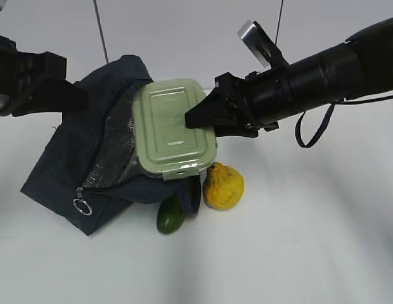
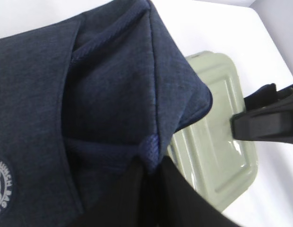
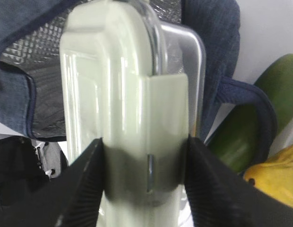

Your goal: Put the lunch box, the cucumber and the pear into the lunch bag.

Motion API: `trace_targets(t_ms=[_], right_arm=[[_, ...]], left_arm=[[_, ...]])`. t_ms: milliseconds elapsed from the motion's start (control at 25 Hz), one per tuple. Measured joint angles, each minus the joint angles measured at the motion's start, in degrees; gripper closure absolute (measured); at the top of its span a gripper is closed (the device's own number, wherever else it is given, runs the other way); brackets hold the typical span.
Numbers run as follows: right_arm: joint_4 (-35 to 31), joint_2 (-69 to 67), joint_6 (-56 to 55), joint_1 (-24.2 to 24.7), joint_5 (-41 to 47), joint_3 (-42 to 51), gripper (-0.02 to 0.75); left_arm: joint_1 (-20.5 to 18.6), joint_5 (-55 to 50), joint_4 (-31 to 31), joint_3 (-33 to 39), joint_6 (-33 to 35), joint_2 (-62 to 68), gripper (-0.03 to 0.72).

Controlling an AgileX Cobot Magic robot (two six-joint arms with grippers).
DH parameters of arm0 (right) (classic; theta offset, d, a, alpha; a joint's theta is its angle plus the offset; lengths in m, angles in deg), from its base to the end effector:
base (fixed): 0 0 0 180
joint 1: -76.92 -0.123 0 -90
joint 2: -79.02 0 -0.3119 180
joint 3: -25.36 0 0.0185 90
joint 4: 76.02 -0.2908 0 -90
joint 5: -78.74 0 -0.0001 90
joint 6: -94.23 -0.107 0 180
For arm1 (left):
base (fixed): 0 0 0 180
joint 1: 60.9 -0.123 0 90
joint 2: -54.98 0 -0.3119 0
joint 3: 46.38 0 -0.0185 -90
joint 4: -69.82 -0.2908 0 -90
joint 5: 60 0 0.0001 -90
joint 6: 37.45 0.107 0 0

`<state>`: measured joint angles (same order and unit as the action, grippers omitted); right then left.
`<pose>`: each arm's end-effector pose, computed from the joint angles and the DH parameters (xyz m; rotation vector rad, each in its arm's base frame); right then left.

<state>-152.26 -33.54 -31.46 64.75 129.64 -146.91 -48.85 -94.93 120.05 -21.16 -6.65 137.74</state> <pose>0.4017 0.1692 0.2293 -0.3726 2.3240 1.2375 0.2975 -0.1117 0.2959 0.2041 2.3205 -0.7539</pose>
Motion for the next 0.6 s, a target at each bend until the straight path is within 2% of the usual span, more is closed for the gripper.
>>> trace_targets(t_ms=[280,600], right_arm=[[0.64,0.00,-0.23,-0.12,-1.25,0.00,0.355],[0.53,0.00,-0.63,-3.43,-5.29,0.00,0.355]], left_arm=[[0.00,-0.81,3.86,0.00,1.06,0.28,0.677],[0.00,-2.52,9.89,0.00,6.06,2.64,0.677]])
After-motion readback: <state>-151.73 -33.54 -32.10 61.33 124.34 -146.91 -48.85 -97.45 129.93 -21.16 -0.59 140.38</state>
